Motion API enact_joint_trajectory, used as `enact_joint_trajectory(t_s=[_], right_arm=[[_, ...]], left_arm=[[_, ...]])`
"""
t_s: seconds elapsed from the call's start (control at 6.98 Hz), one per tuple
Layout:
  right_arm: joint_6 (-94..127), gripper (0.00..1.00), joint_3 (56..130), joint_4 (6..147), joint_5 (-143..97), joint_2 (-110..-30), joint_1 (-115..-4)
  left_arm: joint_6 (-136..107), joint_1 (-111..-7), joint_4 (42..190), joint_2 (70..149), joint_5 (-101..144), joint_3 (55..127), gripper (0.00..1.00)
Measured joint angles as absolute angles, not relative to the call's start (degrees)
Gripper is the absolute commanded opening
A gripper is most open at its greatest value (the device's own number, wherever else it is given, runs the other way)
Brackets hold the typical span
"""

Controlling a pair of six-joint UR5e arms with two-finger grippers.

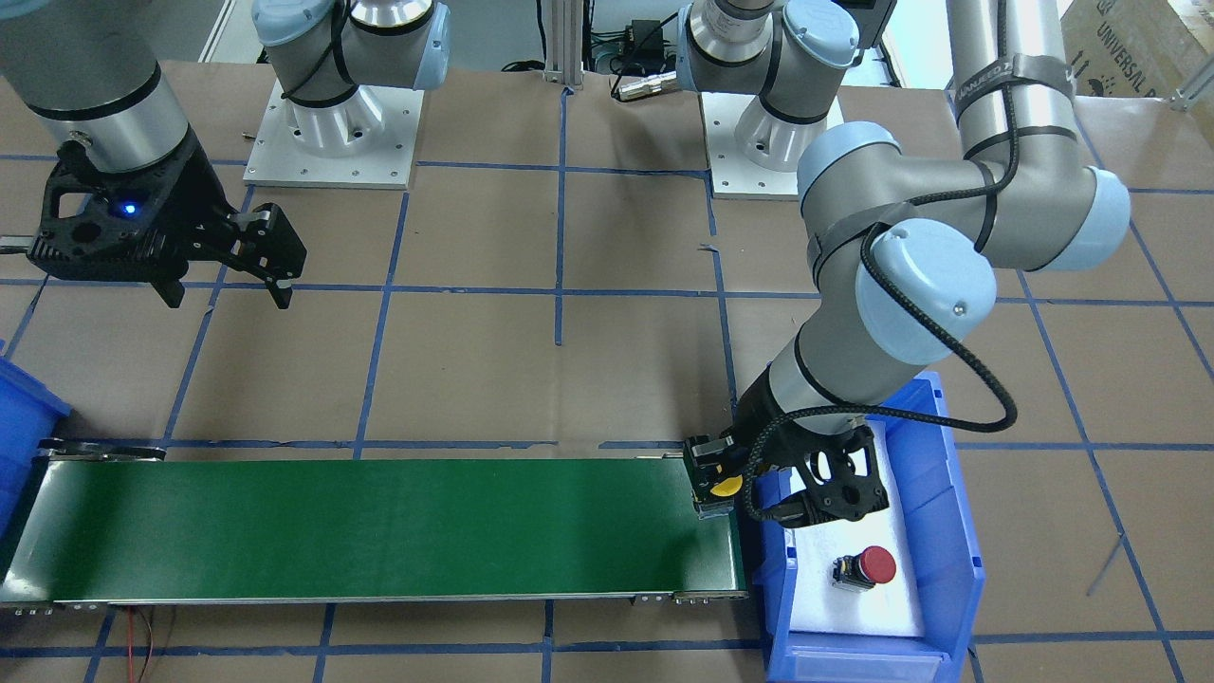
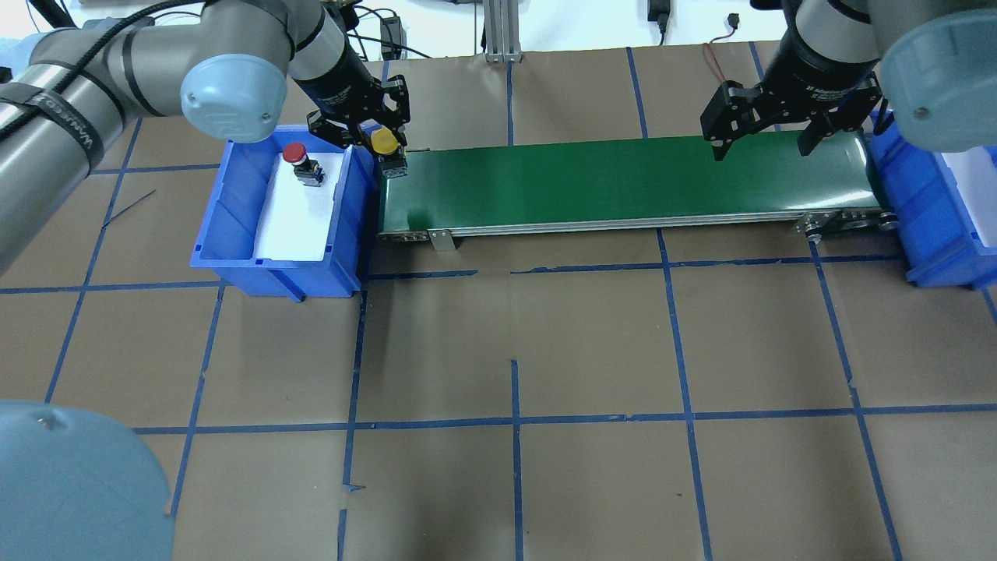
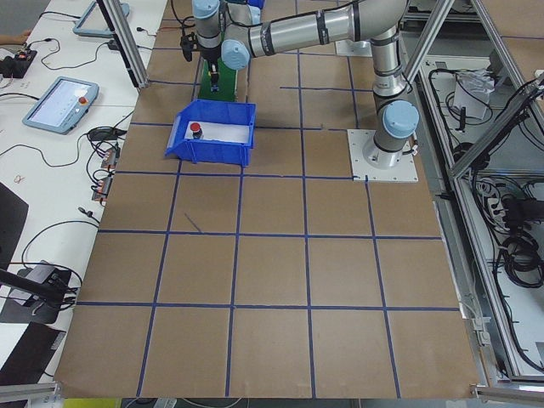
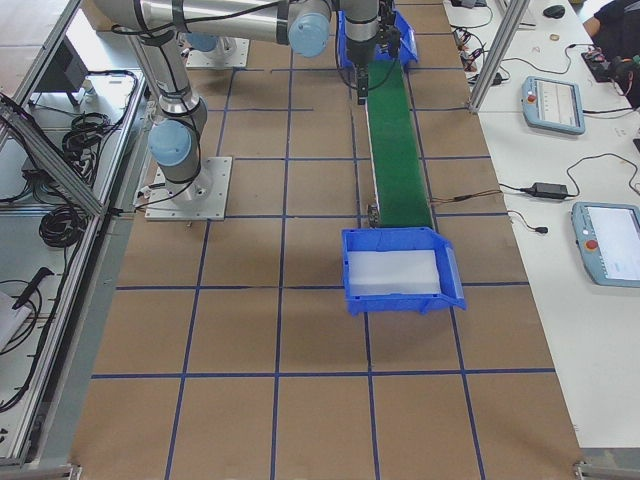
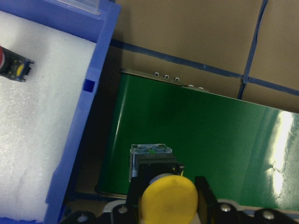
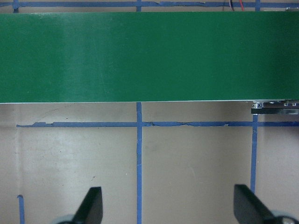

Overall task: Transport two buttons from left to right
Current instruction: 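Carry the yellow button onto the conveyor belt and release it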

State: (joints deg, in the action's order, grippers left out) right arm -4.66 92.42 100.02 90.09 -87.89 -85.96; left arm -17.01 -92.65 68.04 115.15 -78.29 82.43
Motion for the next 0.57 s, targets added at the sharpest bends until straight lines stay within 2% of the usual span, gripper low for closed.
enact_joint_trajectory(t_s=[0.43, 0.57], right_arm=[[-4.7, 1.00, 92.5, 100.0, 90.1, -87.9, -86.0], [-4.7, 1.00, 92.4, 100.0, 90.1, -87.9, -86.0]], left_arm=[[-17.3, -93.2, 66.3, 118.0, -77.5, 83.1, 0.38], [-17.2, -93.2, 65.8, 118.5, -76.6, 83.2, 0.51]])
